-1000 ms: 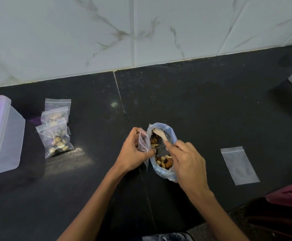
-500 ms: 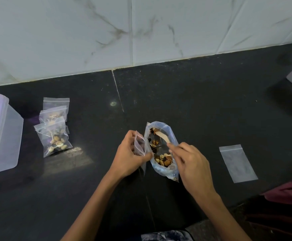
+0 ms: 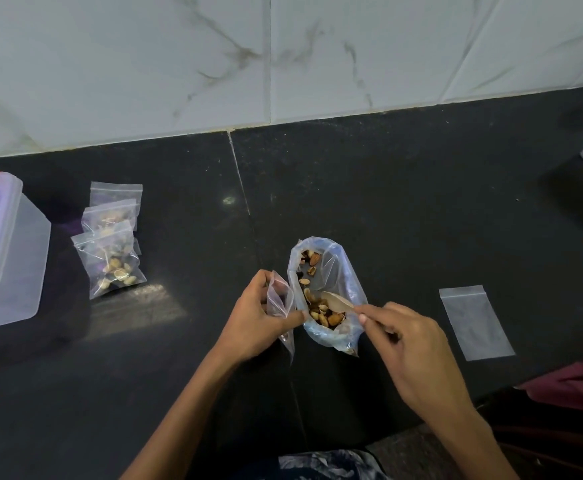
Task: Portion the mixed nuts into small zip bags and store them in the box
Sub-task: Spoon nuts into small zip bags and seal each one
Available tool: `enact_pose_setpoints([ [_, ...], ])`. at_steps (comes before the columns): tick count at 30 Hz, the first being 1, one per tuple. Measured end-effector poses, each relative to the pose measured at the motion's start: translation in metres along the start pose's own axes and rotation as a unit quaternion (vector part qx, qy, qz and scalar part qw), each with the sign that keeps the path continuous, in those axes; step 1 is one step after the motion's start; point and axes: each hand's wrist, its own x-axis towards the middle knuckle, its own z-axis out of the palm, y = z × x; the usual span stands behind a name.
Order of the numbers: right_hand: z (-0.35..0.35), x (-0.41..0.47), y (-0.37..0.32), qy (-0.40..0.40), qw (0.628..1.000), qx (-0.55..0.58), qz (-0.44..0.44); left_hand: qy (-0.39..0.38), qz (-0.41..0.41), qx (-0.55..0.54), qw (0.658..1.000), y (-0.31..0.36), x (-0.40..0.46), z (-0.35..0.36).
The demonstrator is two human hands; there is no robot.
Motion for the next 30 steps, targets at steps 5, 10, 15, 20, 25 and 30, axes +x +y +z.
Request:
enact_pose_setpoints([
  [5,0.01,0.005,-0.013,0.004,0.995,0.073,0.073,-0.009,-0.003,-0.028,1.0,-0.006,0.001,0.004],
  [10,0.011,0.01,-0.009,-0.005,0.963,0.206,0.172,-0.014,0.006,-0.052,0.999,-0.007,0.0,0.008],
  [15,0.008,0.011,-0.001,-0.021,0.933,0.261,0.246,-0.007,-0.003,-0.069,0.998,-0.006,-0.002,0.01],
  [20,0.001,0.005,-0.021,-0.031,0.974,0.163,0.157,-0.009,-0.006,-0.072,0.997,-0.007,-0.005,0.014],
  [25,0.016,0.013,-0.019,0.029,0.893,0.334,0.3,-0.004,0.008,-0.058,0.998,-0.005,-0.003,0.011],
  [30,0.021,0.008,-0.016,0.057,0.764,0.491,0.415,0.0,0.004,-0.058,0.998,-0.003,-0.004,0.01],
])
